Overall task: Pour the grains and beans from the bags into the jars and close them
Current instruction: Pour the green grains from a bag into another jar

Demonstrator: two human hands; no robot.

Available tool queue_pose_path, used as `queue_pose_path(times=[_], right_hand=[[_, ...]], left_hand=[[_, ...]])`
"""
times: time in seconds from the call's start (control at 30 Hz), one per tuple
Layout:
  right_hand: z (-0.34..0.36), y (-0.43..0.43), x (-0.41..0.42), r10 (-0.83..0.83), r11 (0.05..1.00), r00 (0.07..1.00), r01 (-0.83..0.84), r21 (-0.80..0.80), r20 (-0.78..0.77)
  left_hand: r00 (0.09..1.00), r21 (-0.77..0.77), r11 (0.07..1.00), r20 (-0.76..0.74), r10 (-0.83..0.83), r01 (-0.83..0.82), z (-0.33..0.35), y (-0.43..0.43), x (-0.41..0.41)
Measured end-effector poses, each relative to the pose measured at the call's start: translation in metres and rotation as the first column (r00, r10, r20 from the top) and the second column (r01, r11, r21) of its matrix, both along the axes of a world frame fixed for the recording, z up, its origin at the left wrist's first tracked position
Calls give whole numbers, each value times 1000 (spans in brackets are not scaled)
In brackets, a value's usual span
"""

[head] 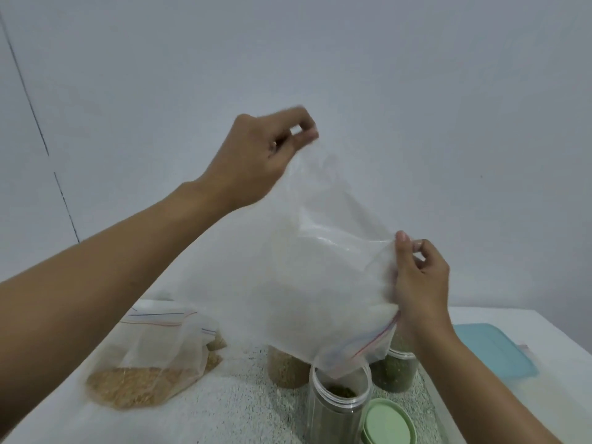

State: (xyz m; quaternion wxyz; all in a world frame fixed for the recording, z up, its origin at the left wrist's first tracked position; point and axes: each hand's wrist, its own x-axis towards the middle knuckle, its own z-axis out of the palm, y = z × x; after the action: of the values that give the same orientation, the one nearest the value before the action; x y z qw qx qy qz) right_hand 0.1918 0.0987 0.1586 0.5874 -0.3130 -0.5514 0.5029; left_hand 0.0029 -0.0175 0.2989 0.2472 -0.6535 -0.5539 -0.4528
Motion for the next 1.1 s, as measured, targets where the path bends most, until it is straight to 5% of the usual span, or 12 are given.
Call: queue_pose_path(times=[0.33, 0.47, 0.6, 0.67, 0.8, 0.93, 1.0, 1.1], right_hand=[[-14, 0, 2, -14, 1000, 999, 13, 27, 40], [-13, 2, 5, -23, 999, 999, 23, -28, -23], [-33, -2, 2, 19, 998, 1000, -18, -62, 5], [-44, -6, 0, 39, 992, 998, -43, -116, -41], [-54, -5, -3, 25, 985, 995, -40, -165, -96], [-53, 4, -2, -12, 983, 994, -8, -182, -108], [-50, 7, -2, -26, 982, 994, 7, -188, -103], [-46, 13, -3, -30, 982, 996, 13, -190, -87]], left_hand=[[1000, -71, 997, 14, -19, 20, -18, -4, 4], [986, -46, 997, 159, -54, 62, -8, -11, 3], [986, -254, 967, 168, 6, 38, -17, -25, 5], [961, -366, 927, 275, 21, 85, -34, -32, -3], [754, -440, 802, 656, -18, 403, -62, -53, -35], [838, -581, 719, 545, -4, 381, -101, -84, -44], [900, -601, 769, 428, 80, 217, -116, -89, -40], [914, -427, 903, 383, 133, 48, -123, -83, -33]])
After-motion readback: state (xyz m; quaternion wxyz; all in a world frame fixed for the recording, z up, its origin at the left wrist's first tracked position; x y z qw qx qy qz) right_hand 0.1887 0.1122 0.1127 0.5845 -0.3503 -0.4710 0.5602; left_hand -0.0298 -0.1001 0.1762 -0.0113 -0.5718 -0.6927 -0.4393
